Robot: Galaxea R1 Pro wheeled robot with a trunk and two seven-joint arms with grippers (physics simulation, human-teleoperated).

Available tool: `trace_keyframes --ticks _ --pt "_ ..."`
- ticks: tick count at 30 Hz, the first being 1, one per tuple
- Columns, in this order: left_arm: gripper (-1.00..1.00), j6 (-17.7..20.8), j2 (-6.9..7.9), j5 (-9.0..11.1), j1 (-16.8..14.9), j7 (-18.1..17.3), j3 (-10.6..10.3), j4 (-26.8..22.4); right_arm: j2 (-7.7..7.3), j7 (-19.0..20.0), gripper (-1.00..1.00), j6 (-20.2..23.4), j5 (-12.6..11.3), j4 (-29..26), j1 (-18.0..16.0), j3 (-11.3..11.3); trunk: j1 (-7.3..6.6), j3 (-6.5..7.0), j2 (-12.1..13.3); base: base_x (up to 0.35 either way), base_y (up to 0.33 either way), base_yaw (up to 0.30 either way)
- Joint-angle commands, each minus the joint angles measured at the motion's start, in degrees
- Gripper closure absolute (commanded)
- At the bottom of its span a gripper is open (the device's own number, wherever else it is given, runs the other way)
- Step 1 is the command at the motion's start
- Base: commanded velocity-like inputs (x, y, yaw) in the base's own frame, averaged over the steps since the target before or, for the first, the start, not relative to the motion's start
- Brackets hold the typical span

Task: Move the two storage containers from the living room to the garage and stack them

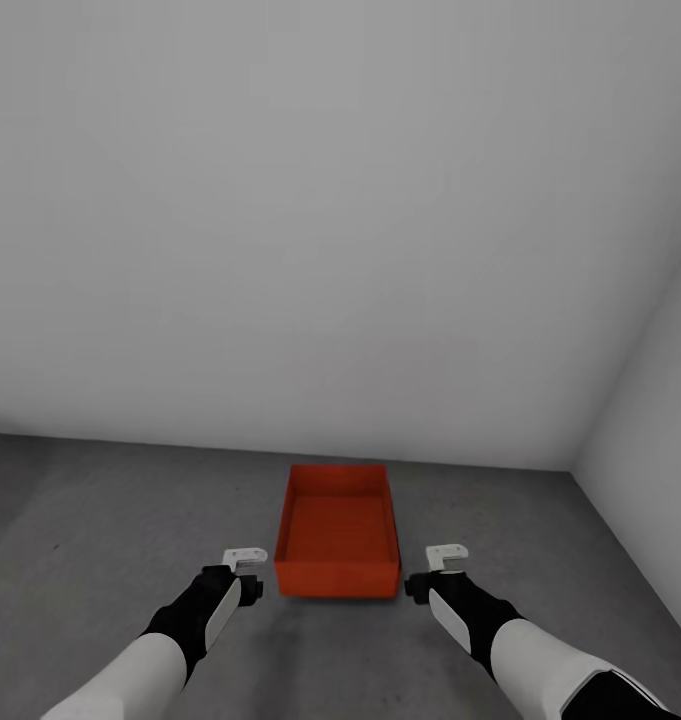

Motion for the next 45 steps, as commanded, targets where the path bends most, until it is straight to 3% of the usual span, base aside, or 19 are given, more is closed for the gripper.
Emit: trace_keyframes --ticks 1,12,16,20,21,26,45 --pt "-1.0 0.26 -0.02 0.4 -0.02 0.34 0.02 -0.1 -0.03 -0.4 -1.0 0.3 -0.46 -0.12 -0.04 0.47 0.0 0.03 -0.04 0.0 0.0 0.0" --pt "-1.0 0.16 0.17 0.41 -0.02 0.51 -0.05 0.52 0.28 -0.38 -1.0 0.3 -0.47 -0.09 -0.04 0.35 0.0 1.03 -0.04 0.0 0.0 0.0" --pt "-1.0 -0.14 1.13 1.31 -0.02 0.14 -0.11 2.38 0.57 -0.32 -1.0 0.3 -0.51 0.49 -0.04 0.41 0.0 1.39 -0.04 0.0 0.0 0.0" --pt "-1.0 -4.48 1.84 3.45 -0.02 -0.08 -0.25 8.36 0.75 -0.25 -1.0 0.3 -0.58 1.05 0.06 0.48 0.0 1.76 -0.04 0.0 0.0 0.0" --pt "-1.0 -7.29 1.99 4.2 -0.02 -0.14 -0.32 11.35 0.9 -0.23 -1.0 0.3 -0.66 1.25 0.23 0.49 0.0 1.85 -0.04 0.0 0.0 0.0" --pt "-1.0 -9.55 2.08 4.77 -0.02 -0.22 -0.41 15.02 0.96 -0.22 -1.0 0.3 -0.72 1.47 -0.02 0.54 0.0 2.28 -0.04 0.0 0.0 0.0" --pt "-1.0 -9.85 2.71 5.1 -0.02 -0.19 -0.35 20.13 0.93 -0.11 -1.0 0.39 -0.81 2.6 -0.05 0.5 0.0 2.43 -0.04 0.0 0.0 0.0"
